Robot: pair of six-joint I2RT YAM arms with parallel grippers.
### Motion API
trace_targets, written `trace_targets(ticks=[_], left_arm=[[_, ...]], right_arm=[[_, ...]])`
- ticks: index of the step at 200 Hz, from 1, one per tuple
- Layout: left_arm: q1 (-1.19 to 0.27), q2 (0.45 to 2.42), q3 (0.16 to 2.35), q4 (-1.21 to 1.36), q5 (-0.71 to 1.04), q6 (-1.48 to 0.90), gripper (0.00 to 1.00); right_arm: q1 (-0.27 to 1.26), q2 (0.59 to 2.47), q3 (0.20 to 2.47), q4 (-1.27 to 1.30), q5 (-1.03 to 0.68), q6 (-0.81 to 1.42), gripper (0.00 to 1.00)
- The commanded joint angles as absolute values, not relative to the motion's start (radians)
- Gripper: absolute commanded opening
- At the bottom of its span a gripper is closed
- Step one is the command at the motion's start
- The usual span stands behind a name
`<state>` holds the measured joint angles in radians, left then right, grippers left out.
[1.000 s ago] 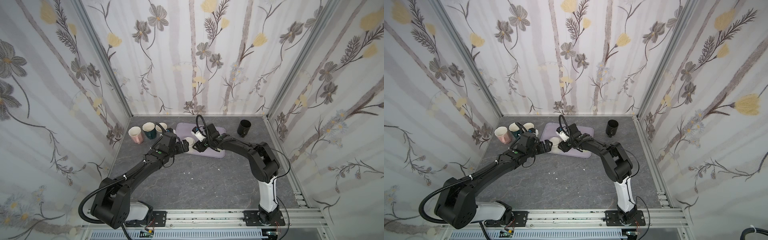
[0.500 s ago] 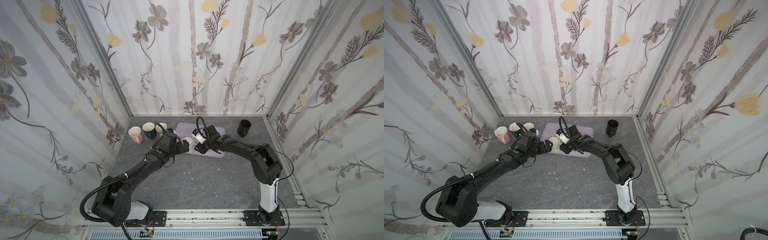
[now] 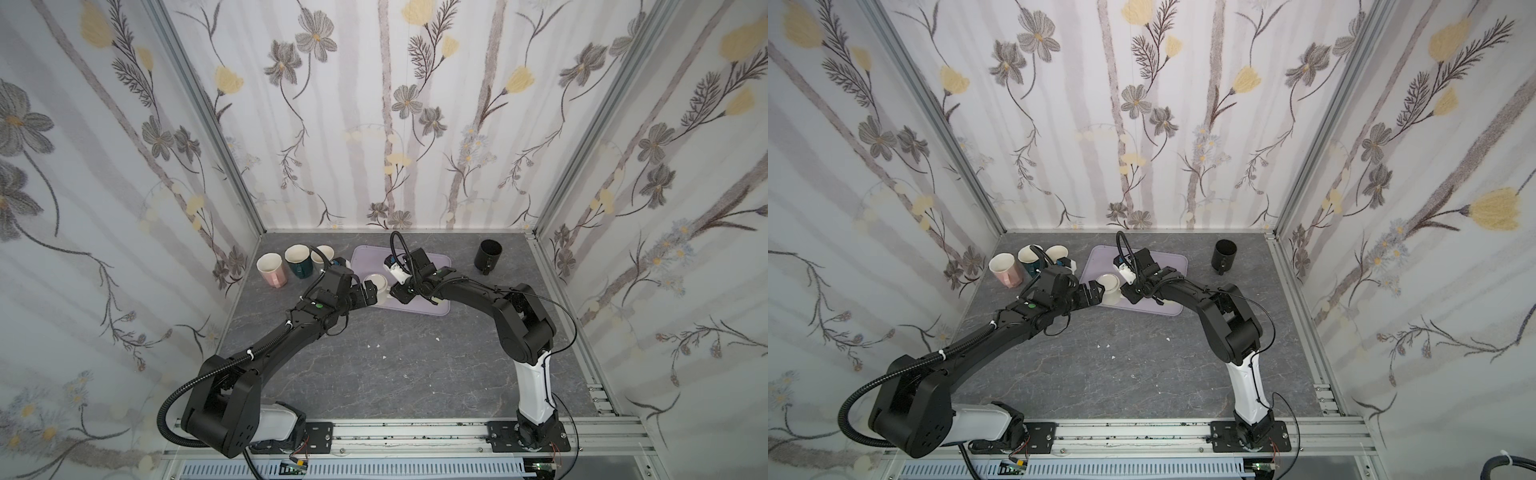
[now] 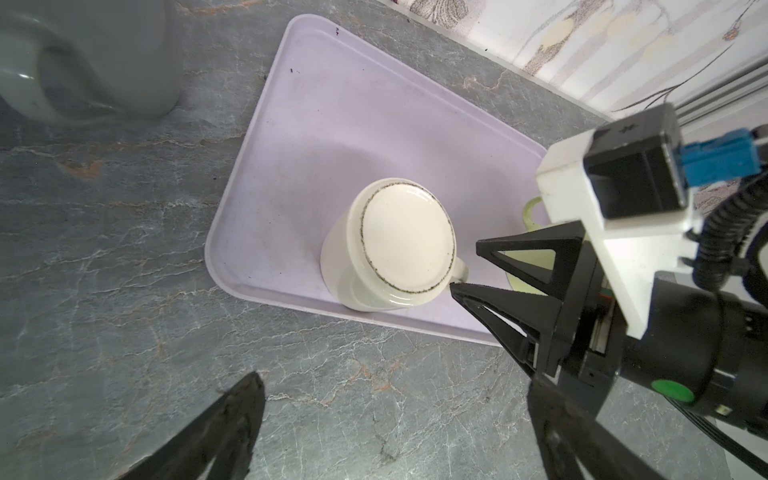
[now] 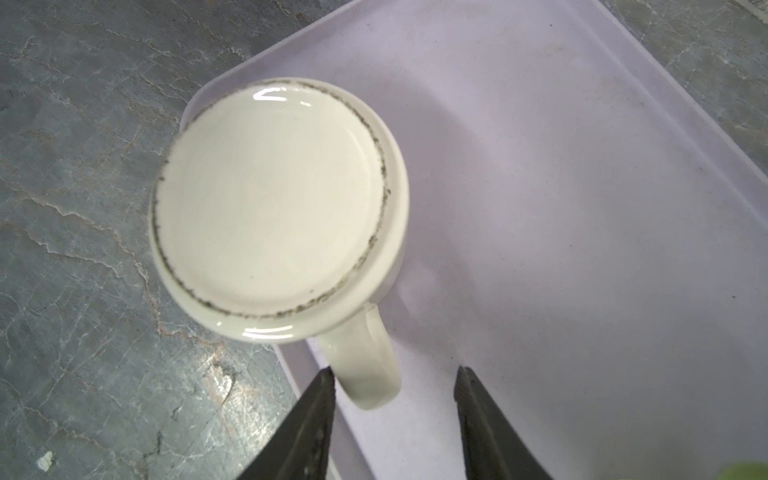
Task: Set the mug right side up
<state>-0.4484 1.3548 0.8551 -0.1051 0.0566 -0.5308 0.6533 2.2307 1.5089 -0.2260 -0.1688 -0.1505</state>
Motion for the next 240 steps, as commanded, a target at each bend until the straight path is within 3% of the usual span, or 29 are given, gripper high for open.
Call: trace_targets(ticks=[1,116,240], left_arm=[[-0.447,1.353,0.853,-0.087,0.051,-0.544,1.0],[-0.442,1.344,0.848,-0.1,0.045,-0.542,1.0],[-0.433,1.331,0.83,-0.097,0.049,-0.541,1.0]], right_arm=[[0.657,2.238,1.524,-0.2,-0.218,-0.162,0.49],[0.683,2.288,1.594,-0.288,-0.217,-0.199,0.46],[0.685,2.302,1.649,-0.357,-0.133,-0.134,0.32]])
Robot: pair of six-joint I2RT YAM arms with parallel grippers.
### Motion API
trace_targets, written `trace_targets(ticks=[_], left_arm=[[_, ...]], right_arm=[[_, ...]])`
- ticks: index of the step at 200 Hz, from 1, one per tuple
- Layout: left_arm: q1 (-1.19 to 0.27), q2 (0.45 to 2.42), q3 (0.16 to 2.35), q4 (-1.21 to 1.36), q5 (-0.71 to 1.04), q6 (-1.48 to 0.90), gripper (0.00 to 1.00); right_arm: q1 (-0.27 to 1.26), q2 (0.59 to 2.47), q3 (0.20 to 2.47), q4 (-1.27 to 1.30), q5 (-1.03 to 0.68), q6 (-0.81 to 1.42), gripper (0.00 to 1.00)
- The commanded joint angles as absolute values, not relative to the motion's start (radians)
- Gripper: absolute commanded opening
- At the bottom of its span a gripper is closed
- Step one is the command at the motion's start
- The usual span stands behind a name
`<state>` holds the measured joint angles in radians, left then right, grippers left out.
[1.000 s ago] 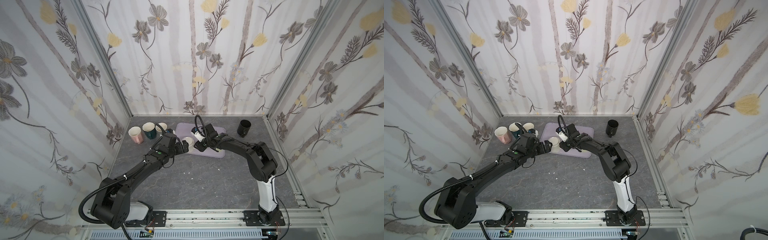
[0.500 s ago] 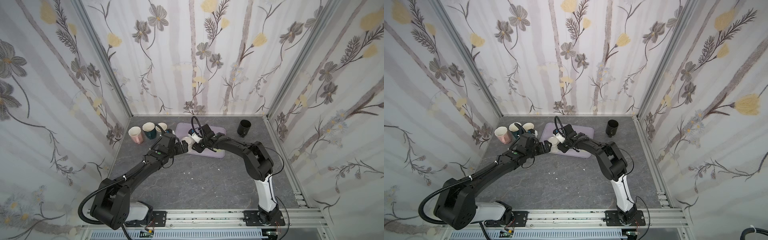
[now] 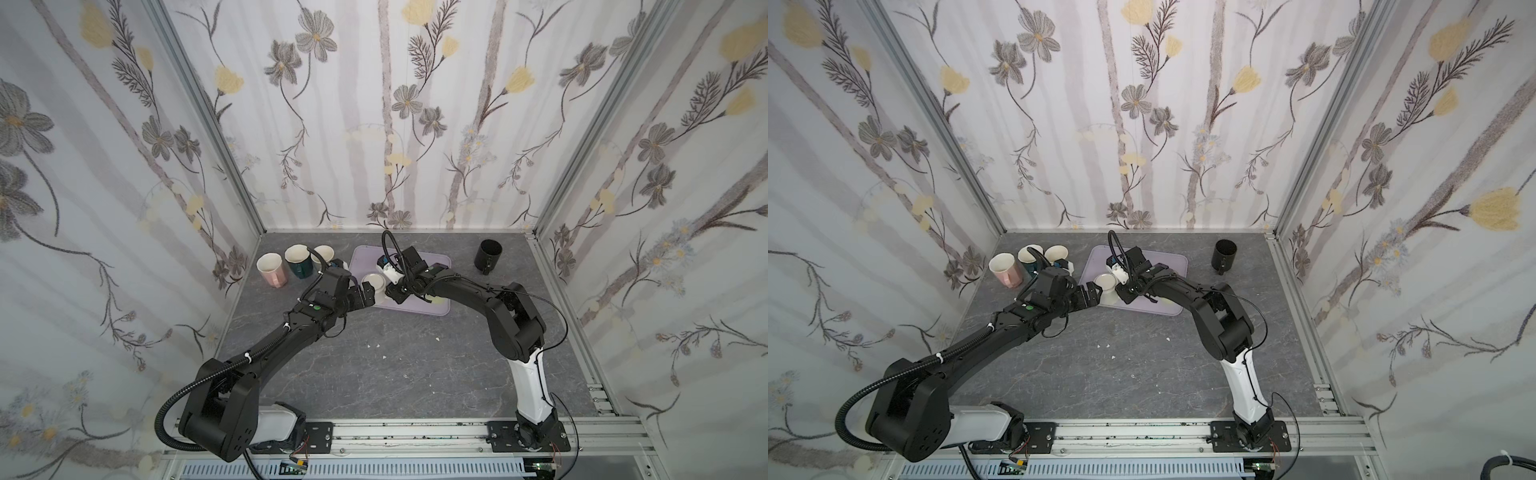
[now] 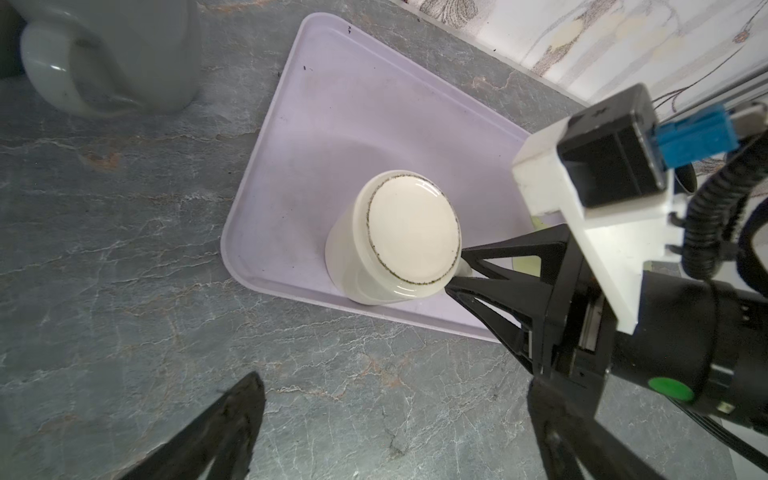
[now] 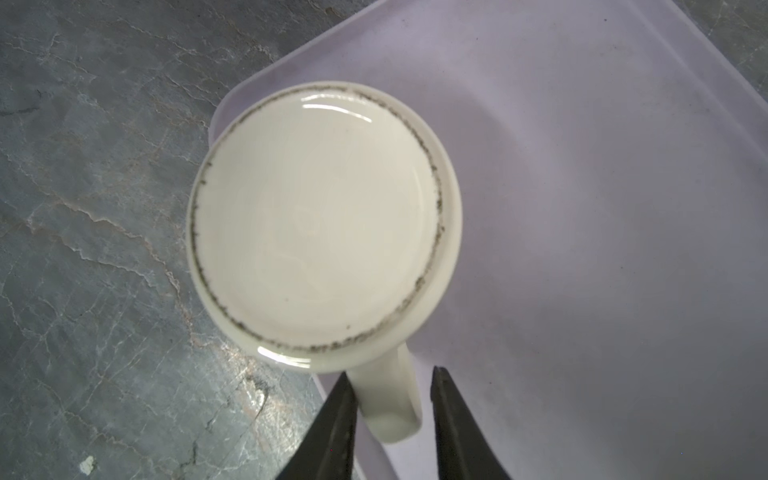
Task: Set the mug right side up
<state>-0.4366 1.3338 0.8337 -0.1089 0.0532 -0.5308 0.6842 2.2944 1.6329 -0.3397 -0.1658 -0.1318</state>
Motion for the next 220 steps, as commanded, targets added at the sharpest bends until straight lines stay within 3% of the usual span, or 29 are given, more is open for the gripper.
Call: trace_targets(ticks=[1,88,158,220], left_arm=[[-0.432,1.331,0.83,-0.097,0.049,-0.542,1.0],[-0.432,1.335,0.829,-0.097,0.052,-0.545,1.0],[-0.43,1.334,0.83,-0.1,0.049,-0.545,1.0],[-0.428,1.356,0.833,-0.093,0.061,-0.547,1.0]], right_arm=[[0.685,2.302,1.65,-0.358,-0.133,-0.134,0.32],[0.694,2.334,1.691,-0.373,-0.164,-0.145,0.31],[0.694,2.35,1.71,-0.371,-0.176,-0.123,0.16],[0.68,2.355,1.712,-0.369,-0.175,-0.065,0.16]])
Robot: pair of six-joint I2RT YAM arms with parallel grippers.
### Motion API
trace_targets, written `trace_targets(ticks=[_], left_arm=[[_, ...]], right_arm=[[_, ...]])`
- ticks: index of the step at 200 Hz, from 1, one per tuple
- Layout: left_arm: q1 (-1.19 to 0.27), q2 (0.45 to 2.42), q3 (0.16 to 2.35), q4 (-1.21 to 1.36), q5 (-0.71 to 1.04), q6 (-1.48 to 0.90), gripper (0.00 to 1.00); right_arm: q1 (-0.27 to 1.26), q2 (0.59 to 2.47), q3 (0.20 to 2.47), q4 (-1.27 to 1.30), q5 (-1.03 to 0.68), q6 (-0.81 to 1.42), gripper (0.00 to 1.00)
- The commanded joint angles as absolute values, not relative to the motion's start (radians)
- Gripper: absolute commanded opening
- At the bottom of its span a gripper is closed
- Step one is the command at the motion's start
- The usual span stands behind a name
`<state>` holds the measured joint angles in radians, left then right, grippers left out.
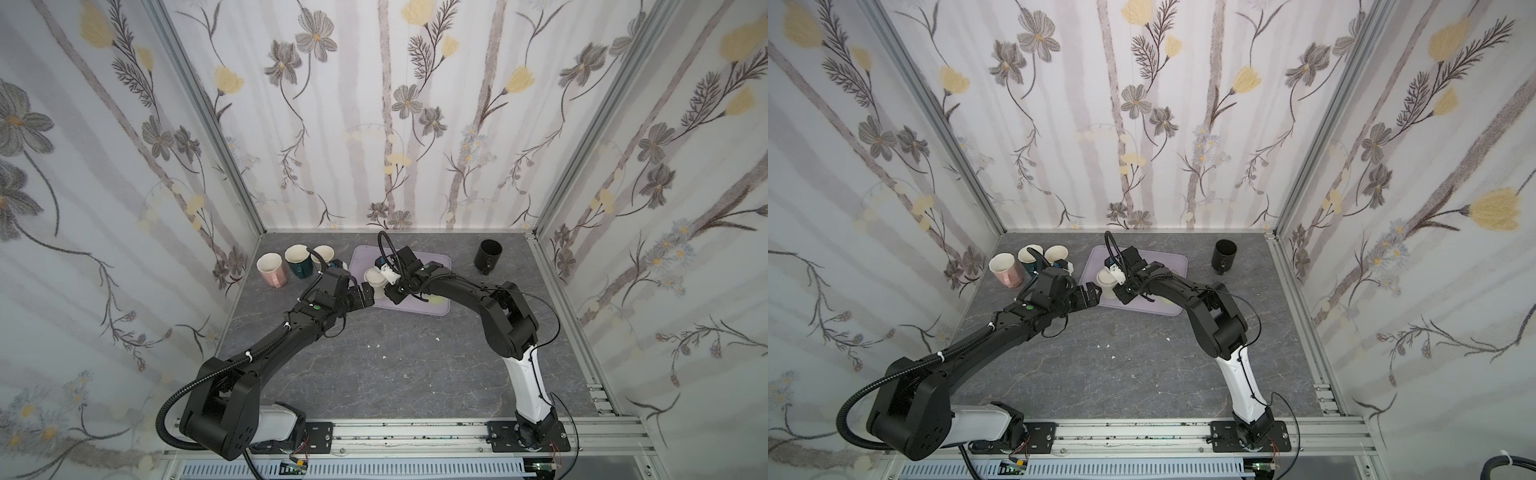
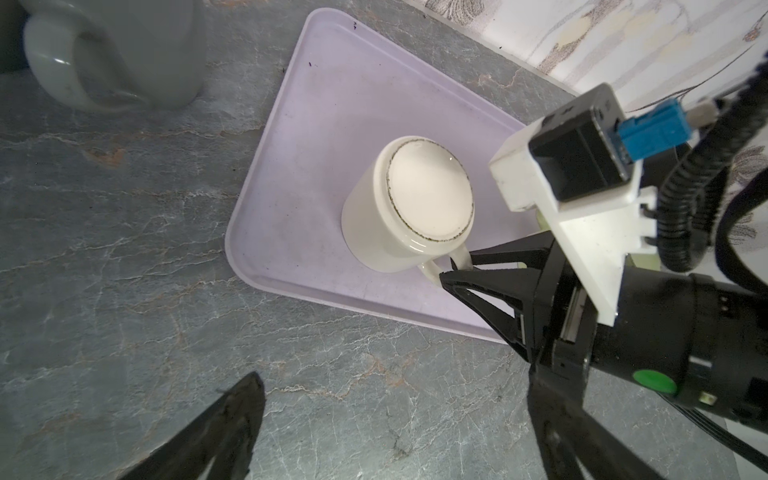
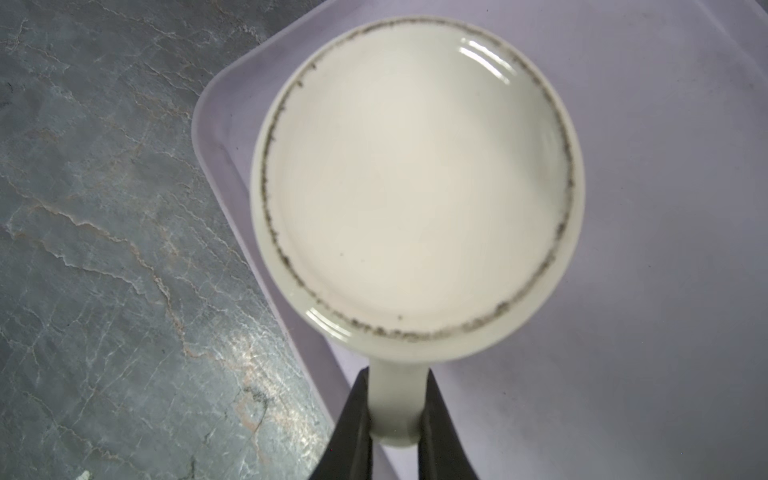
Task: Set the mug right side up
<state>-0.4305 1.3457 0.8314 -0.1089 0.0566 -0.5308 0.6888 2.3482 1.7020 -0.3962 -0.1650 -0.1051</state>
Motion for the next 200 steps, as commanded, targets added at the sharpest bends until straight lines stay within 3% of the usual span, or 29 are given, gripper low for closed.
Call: trace_targets(ticks=[1,84,179,200], left_arm=[[-0.428,1.356,0.834,-0.094,0.062,-0.546,1.0],[-0.427,1.382,0.839,-0.082,0.081,-0.554,1.0],[-0.425,1.384,0.833,-0.085,0.078,-0.555,1.0],[-0.424,1.388,0.831,-0.084,0.079,-0.556,1.0]], right_arm=[[0.681,2.356,1.713,-0.369,-0.174,-0.064,0.16],[0.665,2.385,1.746,-0.421,-0.069,0.026,0.22],[0.66,2.391,1.769,-0.41,-0.076,0.052,0.17],[0.654,2.39,1.772,-0.411,-0.084,0.066,0.21]])
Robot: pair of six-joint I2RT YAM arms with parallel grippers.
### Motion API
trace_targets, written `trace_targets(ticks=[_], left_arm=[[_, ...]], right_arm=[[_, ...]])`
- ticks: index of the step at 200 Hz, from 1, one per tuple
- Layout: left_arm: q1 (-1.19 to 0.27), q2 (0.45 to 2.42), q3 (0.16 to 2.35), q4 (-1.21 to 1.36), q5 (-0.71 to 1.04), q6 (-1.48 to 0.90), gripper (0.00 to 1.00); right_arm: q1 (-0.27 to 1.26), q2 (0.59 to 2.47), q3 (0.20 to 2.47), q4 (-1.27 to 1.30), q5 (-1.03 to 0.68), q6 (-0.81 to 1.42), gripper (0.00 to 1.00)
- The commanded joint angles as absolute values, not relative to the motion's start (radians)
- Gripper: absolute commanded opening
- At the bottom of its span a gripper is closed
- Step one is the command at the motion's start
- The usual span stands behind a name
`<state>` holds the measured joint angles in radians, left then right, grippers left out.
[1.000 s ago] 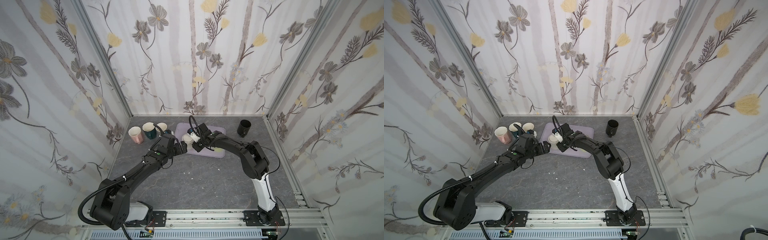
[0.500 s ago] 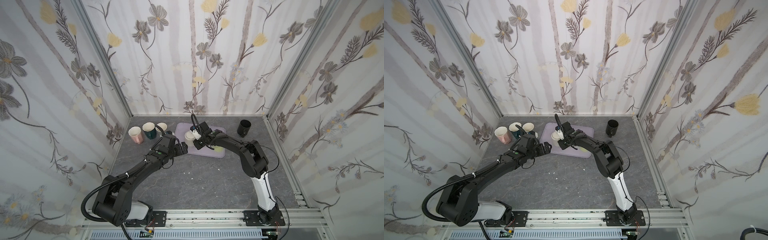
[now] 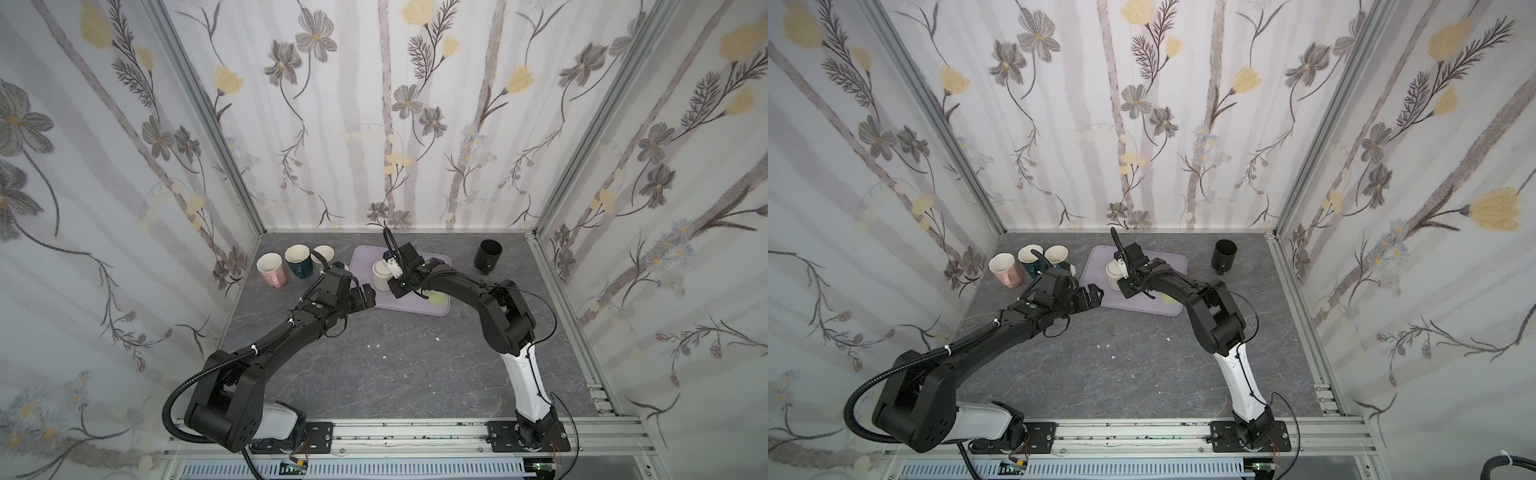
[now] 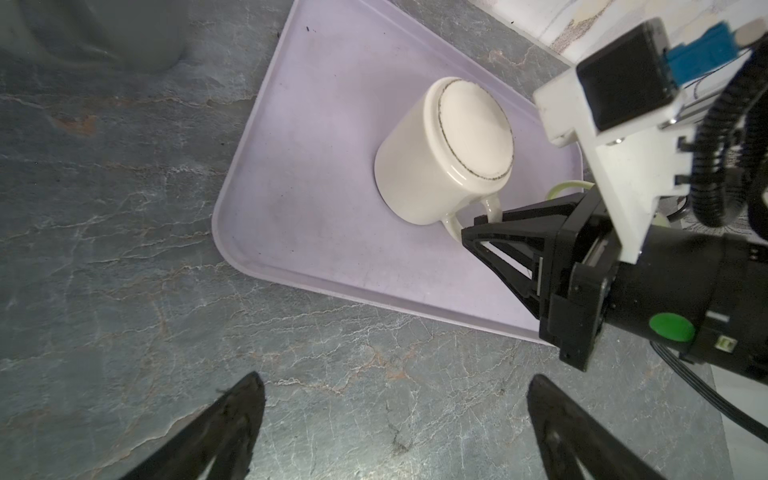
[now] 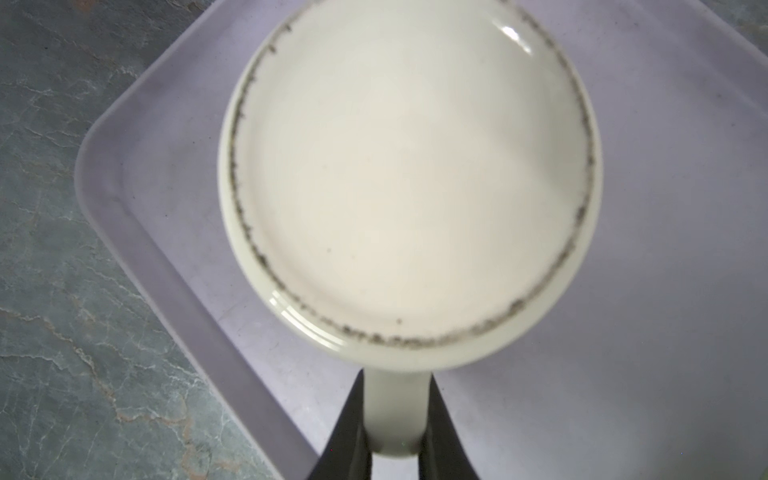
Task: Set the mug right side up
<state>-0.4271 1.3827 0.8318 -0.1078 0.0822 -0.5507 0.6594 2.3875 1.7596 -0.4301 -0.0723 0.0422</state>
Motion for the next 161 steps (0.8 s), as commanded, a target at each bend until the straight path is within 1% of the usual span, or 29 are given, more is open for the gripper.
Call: trace_targets(ticks=[1,70,161], left_arm=[[-0.425,1.389,0.83,-0.084,0.079,-0.556,1.0],[-0.424,1.405,0.824,-0.082,0.084,-0.558,1.0],[-0.423,1.41,0.82,-0.075,0.091,-0.563,1.0]], right_arm=[[0.655,2.39,1.772,-0.412,-0.085,0.066,0.22],[0.637,2.398,1.785,-0.408,-0.113,0.092,0.22],[0.638,2.395,1.798,-0.404,-0.087,0.114,0.21]])
